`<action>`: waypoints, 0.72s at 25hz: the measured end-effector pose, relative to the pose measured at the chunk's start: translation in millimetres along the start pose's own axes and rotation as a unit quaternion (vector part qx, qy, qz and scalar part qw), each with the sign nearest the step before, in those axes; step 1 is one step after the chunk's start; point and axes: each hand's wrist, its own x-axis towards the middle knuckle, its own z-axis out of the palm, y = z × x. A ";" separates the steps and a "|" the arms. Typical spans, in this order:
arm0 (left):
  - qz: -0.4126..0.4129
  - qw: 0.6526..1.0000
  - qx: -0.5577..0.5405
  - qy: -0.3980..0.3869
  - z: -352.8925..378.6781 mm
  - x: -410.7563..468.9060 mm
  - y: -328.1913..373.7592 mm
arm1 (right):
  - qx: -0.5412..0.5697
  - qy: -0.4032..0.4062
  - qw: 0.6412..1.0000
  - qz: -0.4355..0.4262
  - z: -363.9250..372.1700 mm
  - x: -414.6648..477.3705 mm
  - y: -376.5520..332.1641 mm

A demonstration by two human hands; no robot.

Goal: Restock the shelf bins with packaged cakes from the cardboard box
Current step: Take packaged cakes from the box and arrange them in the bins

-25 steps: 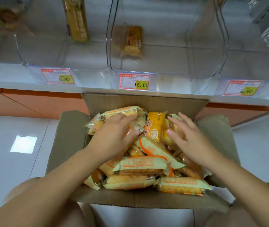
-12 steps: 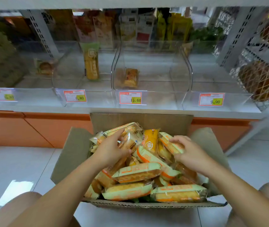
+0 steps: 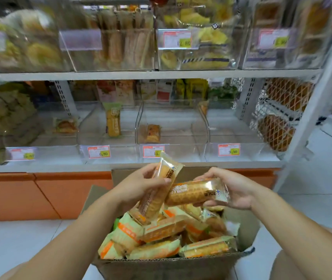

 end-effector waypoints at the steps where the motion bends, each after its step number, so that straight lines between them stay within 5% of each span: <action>1: -0.012 1.000 -0.027 -0.008 -0.3 3.0 3.9 | 0.001 -0.004 1.000 0.000 -0.3 1.8 -6.2; 8: -0.056 0.985 -0.155 0.052 -11.3 41.1 -11.5 | 0.012 -0.056 0.993 -0.107 3.0 46.2 -19.6; 18: -0.045 0.971 -0.232 0.037 12.3 84.6 8.2 | -0.078 0.071 0.966 -0.236 17.4 59.1 -28.0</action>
